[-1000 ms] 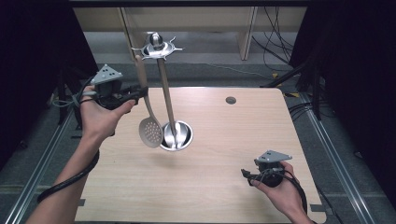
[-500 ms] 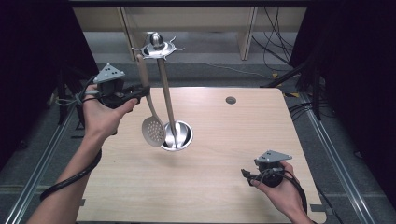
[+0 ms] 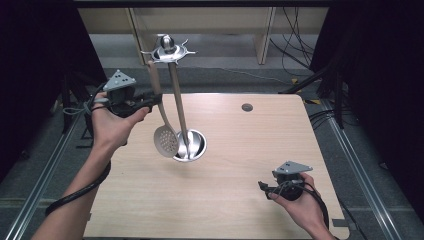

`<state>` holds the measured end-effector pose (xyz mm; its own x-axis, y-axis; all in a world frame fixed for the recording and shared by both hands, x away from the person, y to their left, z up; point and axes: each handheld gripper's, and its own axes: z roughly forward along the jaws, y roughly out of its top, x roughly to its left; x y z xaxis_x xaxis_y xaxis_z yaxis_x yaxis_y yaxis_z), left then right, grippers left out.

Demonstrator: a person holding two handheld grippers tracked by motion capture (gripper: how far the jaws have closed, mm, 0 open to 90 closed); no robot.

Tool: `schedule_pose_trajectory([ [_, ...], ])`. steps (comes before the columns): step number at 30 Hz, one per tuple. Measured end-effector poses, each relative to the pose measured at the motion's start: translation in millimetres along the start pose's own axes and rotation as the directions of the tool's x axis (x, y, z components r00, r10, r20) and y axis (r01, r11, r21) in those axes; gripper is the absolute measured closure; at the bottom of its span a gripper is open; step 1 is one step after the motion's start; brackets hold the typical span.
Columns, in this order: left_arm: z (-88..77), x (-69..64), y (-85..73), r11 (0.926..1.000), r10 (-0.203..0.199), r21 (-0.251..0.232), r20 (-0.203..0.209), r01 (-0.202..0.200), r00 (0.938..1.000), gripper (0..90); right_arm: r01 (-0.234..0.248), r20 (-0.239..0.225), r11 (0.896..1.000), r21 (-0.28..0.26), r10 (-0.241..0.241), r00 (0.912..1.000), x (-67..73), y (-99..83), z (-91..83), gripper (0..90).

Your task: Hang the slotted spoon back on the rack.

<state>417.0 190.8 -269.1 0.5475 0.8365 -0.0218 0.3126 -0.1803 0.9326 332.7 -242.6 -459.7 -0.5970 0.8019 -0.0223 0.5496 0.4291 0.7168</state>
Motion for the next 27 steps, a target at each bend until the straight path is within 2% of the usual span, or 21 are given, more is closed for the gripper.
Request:
schedule_pose_trajectory([
  [11,1.5,-1.5,-1.2,0.9999,-0.002,-0.012,-0.003,0.002,1.0000,71.7,-0.004,-0.003,1.000,0.001,0.004,1.0000,0.2,0.0,0.0,35.7],
  [12,2.6,-1.1,-1.2,0.9998,0.004,-0.020,0.007,-0.004,1.0000,71.7,0.001,-0.003,1.000,0.005,-0.001,1.0000,0.0,0.1,-0.4,35.8],
  [14,2.0,-2.6,-2.1,0.9997,-0.015,-0.016,0.006,0.015,0.9999,71.6,-0.004,-0.004,1.000,0.004,0.004,1.0000,0.5,0.2,-0.3,35.8],
  [17,1.3,-2.3,-2.6,0.9998,-0.002,-0.022,-0.002,0.002,1.0000,71.4,-0.009,-0.004,1.000,0.004,0.009,0.9999,0.8,0.3,-0.2,35.8],
  [24,-2.2,-1.7,-5.2,0.9988,-0.007,-0.048,-0.007,0.007,1.0000,70.1,-0.004,-0.003,1.000,-0.001,0.004,1.0000,0.3,0.2,-0.5,35.7],
  [25,-2.8,-1.7,-5.4,0.9986,-0.009,-0.052,-0.007,0.009,0.9999,69.6,-0.025,-0.007,1.000,0.006,0.025,0.9997,1.5,0.8,-1.4,35.8],
  [27,-4.9,-1.5,-5.8,0.9978,-0.014,-0.065,-0.009,0.013,0.9999,68.1,-0.030,-0.005,1.000,0.002,0.030,0.9995,2.0,1.1,-1.5,35.8],
])
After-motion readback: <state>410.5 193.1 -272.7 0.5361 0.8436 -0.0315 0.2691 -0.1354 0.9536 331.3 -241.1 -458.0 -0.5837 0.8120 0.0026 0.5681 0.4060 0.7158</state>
